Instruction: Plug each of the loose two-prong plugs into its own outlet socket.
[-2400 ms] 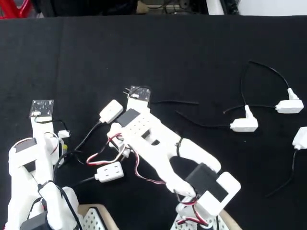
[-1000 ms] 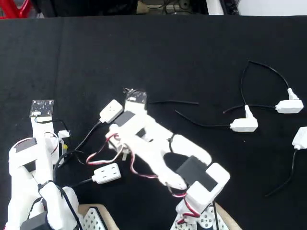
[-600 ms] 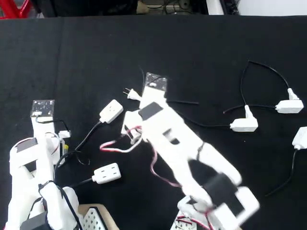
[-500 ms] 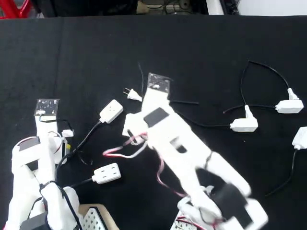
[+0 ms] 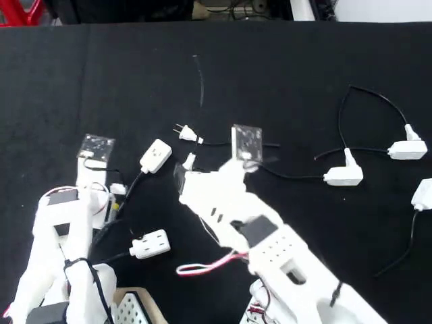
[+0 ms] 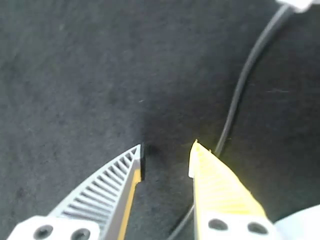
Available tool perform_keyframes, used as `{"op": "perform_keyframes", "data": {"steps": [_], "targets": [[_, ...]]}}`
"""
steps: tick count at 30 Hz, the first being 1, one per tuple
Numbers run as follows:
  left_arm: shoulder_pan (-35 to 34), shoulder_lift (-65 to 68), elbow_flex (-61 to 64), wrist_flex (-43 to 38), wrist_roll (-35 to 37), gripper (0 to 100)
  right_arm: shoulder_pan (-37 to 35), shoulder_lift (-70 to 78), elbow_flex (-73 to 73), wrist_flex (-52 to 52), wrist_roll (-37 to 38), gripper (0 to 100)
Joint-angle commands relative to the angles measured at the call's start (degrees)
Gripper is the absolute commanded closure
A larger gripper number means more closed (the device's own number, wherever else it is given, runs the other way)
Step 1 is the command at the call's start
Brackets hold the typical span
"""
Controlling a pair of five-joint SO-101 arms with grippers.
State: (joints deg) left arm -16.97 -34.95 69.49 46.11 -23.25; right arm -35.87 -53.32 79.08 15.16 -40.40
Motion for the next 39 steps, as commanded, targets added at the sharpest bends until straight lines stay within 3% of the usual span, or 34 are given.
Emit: {"op": "perform_keyframes", "data": {"steps": [1, 10, 16, 30, 39], "targets": [[4.0, -5.7, 1.5, -0.3, -0.5, 83, 0.1, -6.0, 1.2, -2.6, 0.5, 98.7], [7.4, -43.4, 15.1, -0.2, 0.4, 83, -4.0, -9.2, 3.6, -2.7, 0.5, 98.7], [8.7, -69.5, 19.4, 6.9, 10.4, 83, -4.0, -9.2, 3.6, -2.7, 0.5, 98.7], [22.2, -66.1, 21.0, 8.5, 11.1, 83, -3.7, -10.3, 3.6, -5.7, 0.7, 98.7], [21.5, -66.1, 24.1, 9.0, 4.3, 83, -4.3, -38.5, 15.3, -4.7, 1.1, 98.7]]}}
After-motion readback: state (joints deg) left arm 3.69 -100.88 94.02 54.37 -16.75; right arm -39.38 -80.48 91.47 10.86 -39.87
